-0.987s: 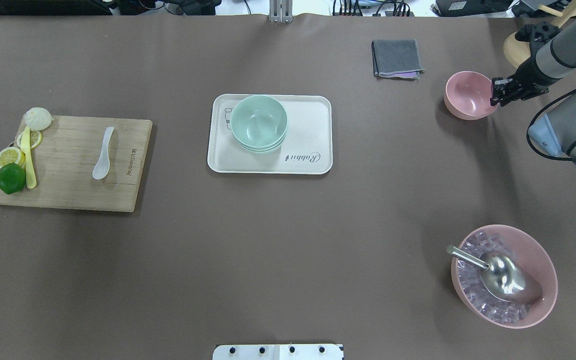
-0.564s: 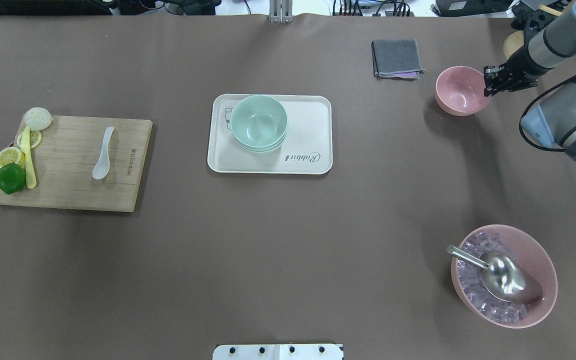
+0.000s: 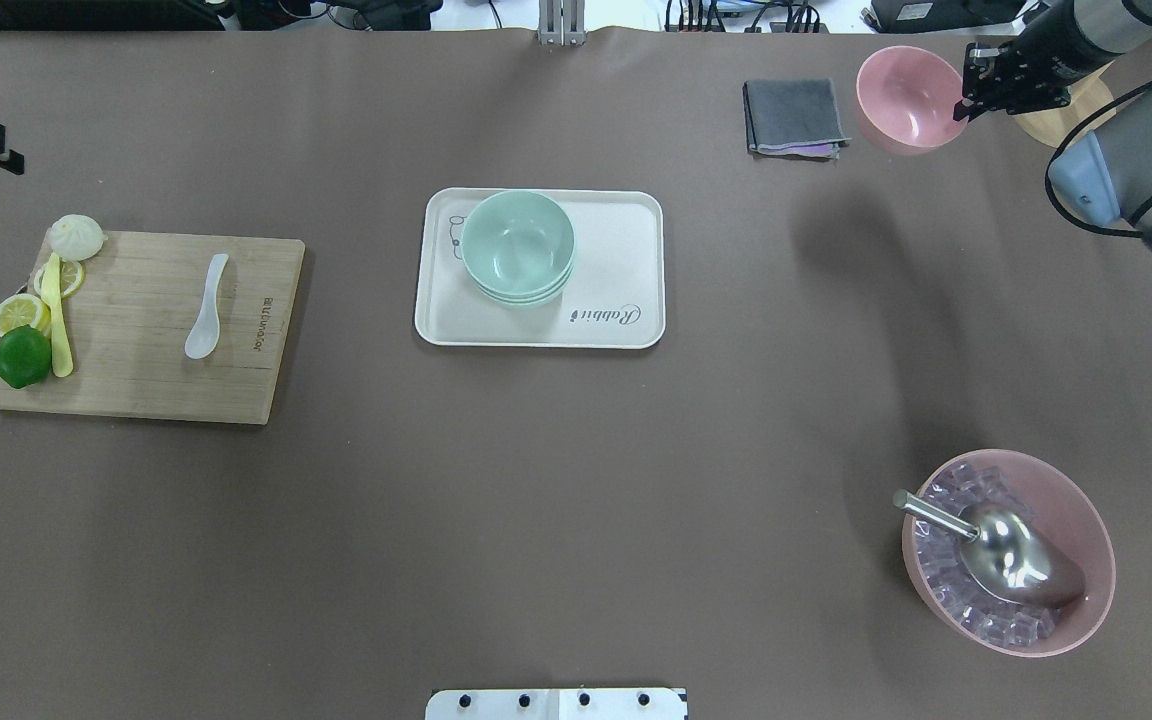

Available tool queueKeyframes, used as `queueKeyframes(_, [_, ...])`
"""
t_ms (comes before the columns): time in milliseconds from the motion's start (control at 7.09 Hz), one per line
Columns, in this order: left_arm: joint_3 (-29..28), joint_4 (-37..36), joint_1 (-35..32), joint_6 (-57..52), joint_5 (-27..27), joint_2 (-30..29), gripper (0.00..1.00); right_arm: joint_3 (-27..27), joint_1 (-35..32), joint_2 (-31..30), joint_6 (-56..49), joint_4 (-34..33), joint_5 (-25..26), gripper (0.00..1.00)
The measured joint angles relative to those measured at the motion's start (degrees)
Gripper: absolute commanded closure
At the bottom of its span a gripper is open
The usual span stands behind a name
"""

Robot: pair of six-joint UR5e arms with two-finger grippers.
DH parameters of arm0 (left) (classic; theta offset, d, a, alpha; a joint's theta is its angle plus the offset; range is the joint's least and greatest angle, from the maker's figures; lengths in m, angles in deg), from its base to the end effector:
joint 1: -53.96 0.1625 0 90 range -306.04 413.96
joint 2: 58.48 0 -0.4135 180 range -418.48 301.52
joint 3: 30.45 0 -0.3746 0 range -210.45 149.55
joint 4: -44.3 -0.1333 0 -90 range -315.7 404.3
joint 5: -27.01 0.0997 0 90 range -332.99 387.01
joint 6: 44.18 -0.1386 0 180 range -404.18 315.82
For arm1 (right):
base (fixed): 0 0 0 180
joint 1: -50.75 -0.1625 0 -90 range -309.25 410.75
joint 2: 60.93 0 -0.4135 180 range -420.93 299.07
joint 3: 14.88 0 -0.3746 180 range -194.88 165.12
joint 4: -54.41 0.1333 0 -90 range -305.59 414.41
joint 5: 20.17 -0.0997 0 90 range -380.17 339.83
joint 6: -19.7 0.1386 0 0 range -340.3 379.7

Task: Stack pink bowl on green and place spoon
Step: 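Reach the right gripper to the pink bowl and grasp its rim, then lift the pink bowl with the right gripper while the left reaches the spoon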

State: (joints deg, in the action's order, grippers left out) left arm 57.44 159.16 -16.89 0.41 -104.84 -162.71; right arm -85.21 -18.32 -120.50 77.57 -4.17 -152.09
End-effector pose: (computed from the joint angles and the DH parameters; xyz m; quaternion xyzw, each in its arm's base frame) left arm 0.1614 -0.5893 0.5072 0.0727 0.4441 -0.0846 0.8890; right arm -0.2194 -0.6876 0.4586 0.0478 -0.4712 0.1539 0.8672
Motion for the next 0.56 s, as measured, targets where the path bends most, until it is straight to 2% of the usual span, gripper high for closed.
queueKeyframes(141, [1.5,-2.7,3.9,3.8,2.9,-2.2,0.07,-0.1,-0.1,1.2,1.7,-0.1,-0.2,1.00])
queueKeyframes(423, [6.6,-14.3,10.4,6.5,9.9,-6.1,0.06,-0.6,-0.3,2.5,3.1,-0.3,-0.5,1.00])
queueKeyframes(564, [8.1,-16.9,14.0,8.3,12.2,-6.7,0.06,-1.0,-0.2,3.2,4.3,-0.7,-0.6,1.00])
